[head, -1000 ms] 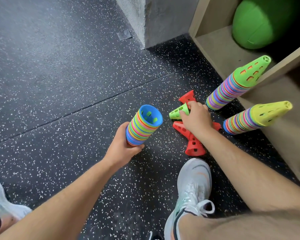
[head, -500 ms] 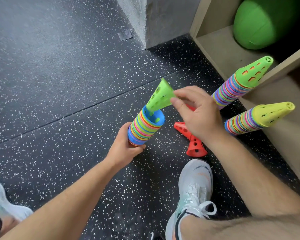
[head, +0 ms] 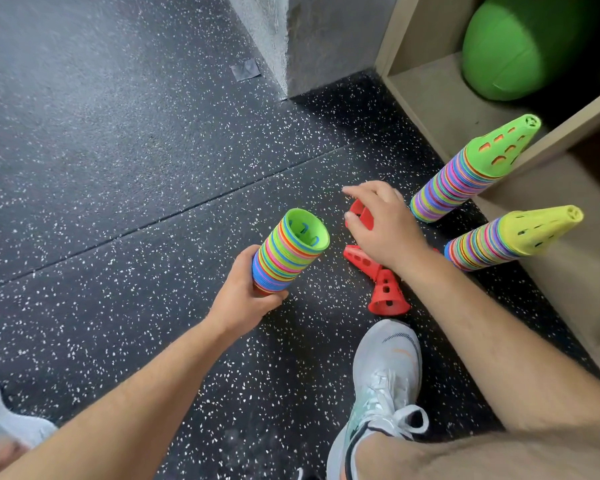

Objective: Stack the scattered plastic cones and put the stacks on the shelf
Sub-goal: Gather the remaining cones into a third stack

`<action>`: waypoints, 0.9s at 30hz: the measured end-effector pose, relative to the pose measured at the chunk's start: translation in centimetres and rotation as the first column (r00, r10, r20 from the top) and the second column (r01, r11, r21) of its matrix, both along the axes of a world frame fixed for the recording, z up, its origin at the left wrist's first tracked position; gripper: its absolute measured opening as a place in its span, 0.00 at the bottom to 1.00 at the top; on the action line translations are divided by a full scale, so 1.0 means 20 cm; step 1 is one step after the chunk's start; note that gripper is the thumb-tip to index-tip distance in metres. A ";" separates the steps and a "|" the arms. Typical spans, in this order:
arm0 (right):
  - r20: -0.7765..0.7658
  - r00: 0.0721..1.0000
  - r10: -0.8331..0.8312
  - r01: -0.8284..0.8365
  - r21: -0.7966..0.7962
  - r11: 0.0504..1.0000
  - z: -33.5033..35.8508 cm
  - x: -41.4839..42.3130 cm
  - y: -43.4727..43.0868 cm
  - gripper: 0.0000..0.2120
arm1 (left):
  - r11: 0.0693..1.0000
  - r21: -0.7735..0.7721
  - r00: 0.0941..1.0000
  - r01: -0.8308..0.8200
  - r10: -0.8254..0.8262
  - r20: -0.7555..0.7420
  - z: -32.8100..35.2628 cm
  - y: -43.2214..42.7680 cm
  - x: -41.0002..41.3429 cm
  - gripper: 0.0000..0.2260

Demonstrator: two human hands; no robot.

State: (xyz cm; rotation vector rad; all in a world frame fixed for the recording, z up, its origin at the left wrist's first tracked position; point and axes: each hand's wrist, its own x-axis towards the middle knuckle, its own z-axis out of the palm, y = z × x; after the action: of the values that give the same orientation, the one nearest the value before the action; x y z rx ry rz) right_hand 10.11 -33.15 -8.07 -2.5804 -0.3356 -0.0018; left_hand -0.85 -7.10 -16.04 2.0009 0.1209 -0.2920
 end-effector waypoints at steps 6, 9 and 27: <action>-0.343 0.939 -0.038 -0.130 -0.456 0.881 -0.28 0.17 -0.10 0.21 | 1.000 -0.002 1.000 0.000 0.000 -0.005 0.01 0.00 0.01 0.33; -0.253 0.967 -0.025 -0.076 -0.383 0.921 -0.31 0.17 -0.12 0.18 | 1.000 -0.003 1.000 -0.008 0.008 -0.019 0.01 0.00 0.01 0.32; -0.305 0.949 0.075 0.003 0.249 0.969 0.08 -0.17 -0.01 0.34 | 0.999 0.031 0.999 0.031 -0.030 -0.020 0.00 0.00 0.00 0.33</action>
State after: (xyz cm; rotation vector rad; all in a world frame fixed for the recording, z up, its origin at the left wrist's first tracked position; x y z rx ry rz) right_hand 6.68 -33.30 -6.57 -2.2801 -0.2459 0.3539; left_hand -0.93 -7.07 -16.00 2.0332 0.1081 -0.3307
